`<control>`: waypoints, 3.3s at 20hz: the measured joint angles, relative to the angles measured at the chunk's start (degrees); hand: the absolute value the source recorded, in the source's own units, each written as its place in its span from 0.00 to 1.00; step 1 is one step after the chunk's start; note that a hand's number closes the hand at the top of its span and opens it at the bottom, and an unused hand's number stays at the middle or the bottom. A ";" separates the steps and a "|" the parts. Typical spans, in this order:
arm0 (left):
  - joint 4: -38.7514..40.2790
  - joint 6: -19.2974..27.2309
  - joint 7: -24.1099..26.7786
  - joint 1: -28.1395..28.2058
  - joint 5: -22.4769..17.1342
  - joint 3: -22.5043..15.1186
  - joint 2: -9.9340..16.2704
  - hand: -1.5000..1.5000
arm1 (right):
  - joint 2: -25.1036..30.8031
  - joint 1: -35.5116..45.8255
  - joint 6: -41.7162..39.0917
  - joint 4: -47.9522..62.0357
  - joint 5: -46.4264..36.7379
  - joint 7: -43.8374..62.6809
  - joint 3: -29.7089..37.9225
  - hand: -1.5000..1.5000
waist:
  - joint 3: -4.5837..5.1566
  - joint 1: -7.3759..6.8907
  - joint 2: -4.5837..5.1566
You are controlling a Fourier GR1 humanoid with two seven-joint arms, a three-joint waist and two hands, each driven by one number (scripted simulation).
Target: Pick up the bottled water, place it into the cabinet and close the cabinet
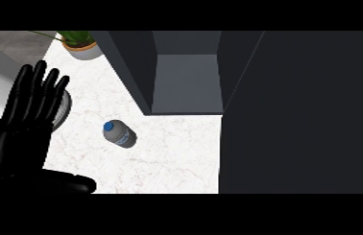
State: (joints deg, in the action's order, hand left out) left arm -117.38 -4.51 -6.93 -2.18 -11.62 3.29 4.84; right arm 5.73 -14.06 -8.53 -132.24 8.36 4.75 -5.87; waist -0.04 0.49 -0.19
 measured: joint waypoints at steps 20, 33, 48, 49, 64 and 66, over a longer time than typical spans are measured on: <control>1.96 -1.93 -4.60 7.47 0.23 3.52 2.44 0.00 | 0.13 -23.49 -3.18 -10.77 -5.02 -5.47 -14.74 0.00 | 0.07 0.32 0.01; 32.24 -7.55 8.27 1.86 0.39 5.89 1.56 0.00 | 2.96 -30.52 -2.55 -11.09 -6.22 -12.05 -18.96 0.00 | 0.14 1.18 0.11; 70.86 -13.81 33.20 -10.21 5.96 8.03 2.57 0.00 | 6.72 -35.50 0.12 -10.76 -7.78 -18.79 -22.81 0.00 | 0.23 1.62 0.35; 73.20 -14.18 35.22 -10.71 6.57 7.98 2.71 0.00 | 7.06 -35.63 0.21 -10.74 -7.86 -19.14 -22.91 0.00 | 0.24 1.62 0.36; 93.37 -8.58 57.21 -19.87 14.19 7.25 3.03 1.00 | 12.34 -39.75 2.07 -10.92 -8.55 -24.86 -24.17 0.00 | 0.16 2.19 0.42; 93.90 -5.94 60.50 -20.22 15.79 6.59 2.99 1.00 | 12.64 -40.14 2.64 -10.94 -8.62 -25.30 -24.40 0.00 | 0.13 2.08 0.37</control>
State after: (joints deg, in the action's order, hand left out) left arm -23.48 -10.45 53.57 -22.41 4.17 9.88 7.83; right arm 18.37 -54.20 -5.89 -143.17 -0.26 -20.55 -30.28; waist 0.08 2.58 0.17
